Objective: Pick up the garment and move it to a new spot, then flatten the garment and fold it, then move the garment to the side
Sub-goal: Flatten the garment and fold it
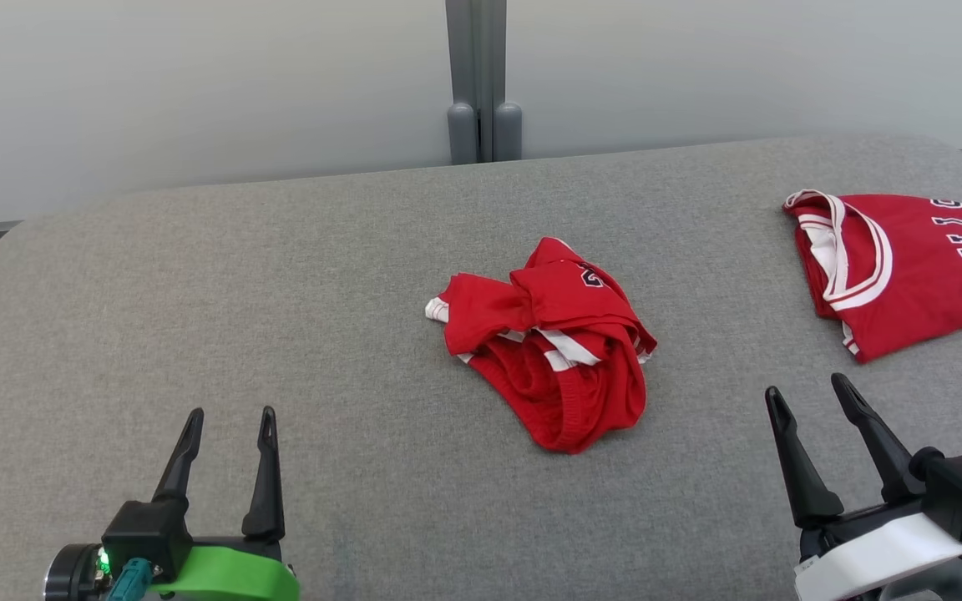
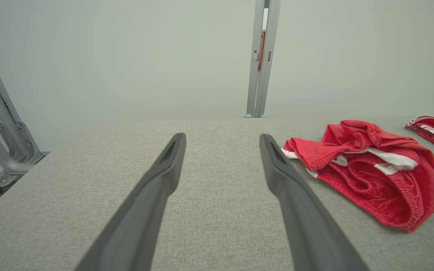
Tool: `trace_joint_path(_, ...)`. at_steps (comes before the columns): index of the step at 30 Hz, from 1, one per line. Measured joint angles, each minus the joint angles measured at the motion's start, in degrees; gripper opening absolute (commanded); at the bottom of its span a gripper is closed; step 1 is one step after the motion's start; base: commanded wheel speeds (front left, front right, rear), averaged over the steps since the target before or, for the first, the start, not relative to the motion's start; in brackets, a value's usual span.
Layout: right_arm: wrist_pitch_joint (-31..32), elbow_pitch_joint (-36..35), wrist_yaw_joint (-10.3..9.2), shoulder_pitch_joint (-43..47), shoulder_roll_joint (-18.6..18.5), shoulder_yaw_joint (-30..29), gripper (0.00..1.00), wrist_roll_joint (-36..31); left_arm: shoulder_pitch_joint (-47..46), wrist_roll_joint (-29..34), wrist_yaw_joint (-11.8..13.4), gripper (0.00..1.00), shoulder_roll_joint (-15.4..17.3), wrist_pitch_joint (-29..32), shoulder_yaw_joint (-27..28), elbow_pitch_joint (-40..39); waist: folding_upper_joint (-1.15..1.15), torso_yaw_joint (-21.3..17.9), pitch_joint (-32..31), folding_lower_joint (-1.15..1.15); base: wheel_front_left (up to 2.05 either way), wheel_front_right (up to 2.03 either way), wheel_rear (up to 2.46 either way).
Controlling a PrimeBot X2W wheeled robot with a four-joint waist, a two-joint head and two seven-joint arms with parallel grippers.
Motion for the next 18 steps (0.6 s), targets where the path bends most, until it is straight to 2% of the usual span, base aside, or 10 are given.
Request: trace_joint_path(18, 0.1, -0.4, 0.00, 0.2, 0.1, 0.3, 1.00, -0.1, -0.2, -0.2, 0.4, 1.00, 0.7, 0.0, -0.4, 0.0, 0.00, 0.4, 1.2, 0.00, 0.00, 0.00, 0.00)
